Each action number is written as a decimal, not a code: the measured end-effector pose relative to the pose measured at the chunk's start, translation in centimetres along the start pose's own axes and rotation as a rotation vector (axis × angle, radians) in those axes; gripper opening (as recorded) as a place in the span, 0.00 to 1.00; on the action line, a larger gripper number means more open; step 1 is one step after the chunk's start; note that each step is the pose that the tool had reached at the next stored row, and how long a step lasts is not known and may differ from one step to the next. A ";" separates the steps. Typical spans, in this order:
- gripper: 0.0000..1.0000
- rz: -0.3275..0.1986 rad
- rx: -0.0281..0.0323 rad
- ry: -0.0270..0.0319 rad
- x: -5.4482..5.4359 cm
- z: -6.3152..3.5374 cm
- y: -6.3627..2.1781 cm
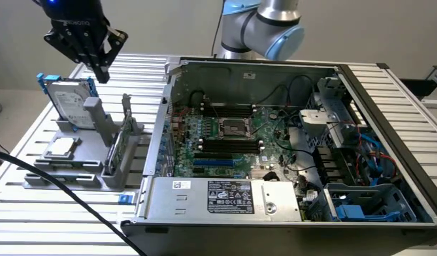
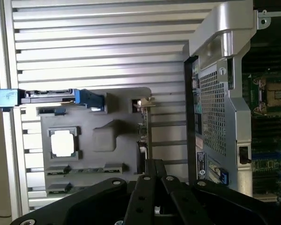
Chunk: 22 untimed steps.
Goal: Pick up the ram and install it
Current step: 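Reach for the ram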
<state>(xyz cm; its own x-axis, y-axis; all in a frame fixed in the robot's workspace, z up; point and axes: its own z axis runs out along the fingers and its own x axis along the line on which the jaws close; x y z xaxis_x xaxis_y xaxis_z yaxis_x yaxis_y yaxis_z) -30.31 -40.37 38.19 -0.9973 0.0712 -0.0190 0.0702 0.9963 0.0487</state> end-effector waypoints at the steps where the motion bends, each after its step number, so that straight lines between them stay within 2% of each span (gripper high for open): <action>1: 0.11 0.000 0.0000 0.0000 0.4 0.07 -0.07; 8: 0.11 0.000 0.0000 0.0000 3.6 0.51 -0.65; 20: 0.11 0.000 0.0000 0.0000 8.6 1.84 -2.24; 22: 0.11 0.000 0.0001 0.0006 9.2 2.07 -2.54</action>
<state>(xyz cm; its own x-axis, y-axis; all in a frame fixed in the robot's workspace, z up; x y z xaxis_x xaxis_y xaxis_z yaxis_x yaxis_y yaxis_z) -39.62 -42.15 35.82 -0.9973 0.0712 -0.0183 0.0703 0.9963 0.0486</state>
